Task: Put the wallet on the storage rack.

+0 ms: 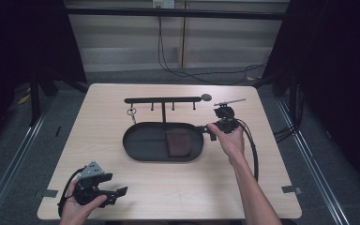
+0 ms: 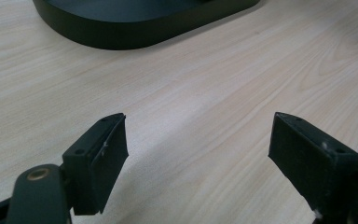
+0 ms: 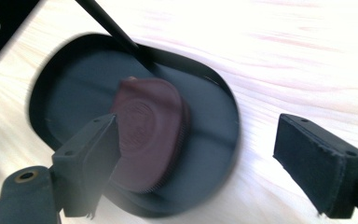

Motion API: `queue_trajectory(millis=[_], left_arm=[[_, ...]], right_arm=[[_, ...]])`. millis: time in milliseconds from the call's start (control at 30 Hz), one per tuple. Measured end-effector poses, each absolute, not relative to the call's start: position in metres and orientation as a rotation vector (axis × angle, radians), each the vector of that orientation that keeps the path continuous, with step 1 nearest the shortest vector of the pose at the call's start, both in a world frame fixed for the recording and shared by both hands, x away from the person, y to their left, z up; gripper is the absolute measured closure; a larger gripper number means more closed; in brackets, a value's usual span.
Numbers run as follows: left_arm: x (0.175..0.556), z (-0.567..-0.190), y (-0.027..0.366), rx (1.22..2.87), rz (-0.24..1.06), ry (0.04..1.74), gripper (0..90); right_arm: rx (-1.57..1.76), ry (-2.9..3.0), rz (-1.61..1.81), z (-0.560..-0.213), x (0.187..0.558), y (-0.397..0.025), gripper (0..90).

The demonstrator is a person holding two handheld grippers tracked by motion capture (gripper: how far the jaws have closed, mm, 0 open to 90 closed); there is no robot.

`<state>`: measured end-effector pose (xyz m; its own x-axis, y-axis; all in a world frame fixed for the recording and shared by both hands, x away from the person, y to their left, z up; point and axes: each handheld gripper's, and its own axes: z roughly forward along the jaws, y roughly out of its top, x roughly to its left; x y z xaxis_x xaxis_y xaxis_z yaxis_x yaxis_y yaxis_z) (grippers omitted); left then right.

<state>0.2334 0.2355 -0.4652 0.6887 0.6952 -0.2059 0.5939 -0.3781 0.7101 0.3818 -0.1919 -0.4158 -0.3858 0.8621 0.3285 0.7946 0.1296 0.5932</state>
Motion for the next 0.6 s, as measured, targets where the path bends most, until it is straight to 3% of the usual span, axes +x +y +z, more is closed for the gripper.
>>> queue_trajectory(millis=[600], left_arm=[[0.234, -0.465, 0.24, 2.08, 0.167, 1.013, 19.5]], right_arm=[[1.568, 2.234, 1.13, -0.406, 0.333, -0.211, 17.3]])
